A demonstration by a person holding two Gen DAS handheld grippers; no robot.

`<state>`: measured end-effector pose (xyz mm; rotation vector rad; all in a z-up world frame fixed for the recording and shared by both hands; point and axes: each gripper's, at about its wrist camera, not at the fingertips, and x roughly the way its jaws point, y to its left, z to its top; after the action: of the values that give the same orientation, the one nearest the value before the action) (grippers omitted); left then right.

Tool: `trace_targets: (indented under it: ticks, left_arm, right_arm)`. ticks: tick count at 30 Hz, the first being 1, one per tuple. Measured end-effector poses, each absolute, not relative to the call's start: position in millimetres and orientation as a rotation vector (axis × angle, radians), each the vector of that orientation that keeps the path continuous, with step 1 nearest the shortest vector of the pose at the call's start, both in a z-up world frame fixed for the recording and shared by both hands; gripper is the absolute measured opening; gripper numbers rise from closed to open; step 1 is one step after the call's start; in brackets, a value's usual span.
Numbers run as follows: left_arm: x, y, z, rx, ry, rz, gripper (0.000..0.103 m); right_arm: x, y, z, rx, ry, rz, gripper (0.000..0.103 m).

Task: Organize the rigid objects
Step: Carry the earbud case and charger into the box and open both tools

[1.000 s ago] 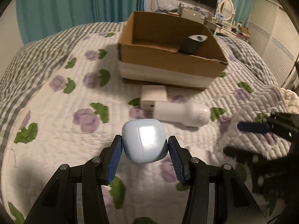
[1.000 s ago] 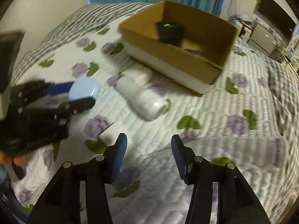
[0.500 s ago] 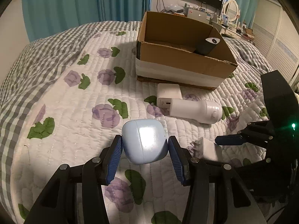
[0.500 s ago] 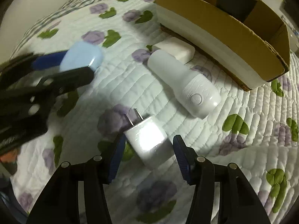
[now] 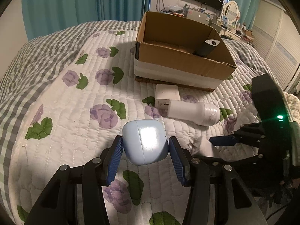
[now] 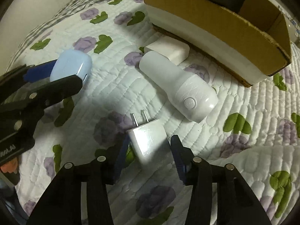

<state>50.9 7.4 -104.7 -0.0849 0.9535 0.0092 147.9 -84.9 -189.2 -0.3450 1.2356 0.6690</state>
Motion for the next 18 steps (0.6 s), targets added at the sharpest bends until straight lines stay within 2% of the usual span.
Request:
trace_targets:
  ticks: [4, 8, 13, 18]
  left_arm:
    - [50, 10, -102, -0.088, 0.949, 0.013, 0.051]
    - [50, 12, -90, -0.093, 0.929, -0.001, 0.051]
    - [69, 12, -49, -0.094, 0.862, -0.064, 0.051]
    - [119, 7, -1, -0.043, 0.776, -0.124, 0.051]
  right_arm:
    - [157, -74, -204, -0.349, 1.267, 0.656, 0.046]
    - [148, -79, -184, -0.355, 1.182, 0.612, 0.042]
    - [148, -95, -114, -0.268, 1.018, 0.58, 0.042]
    - [177, -110, -29, -0.241, 0.829, 0.516, 0.042]
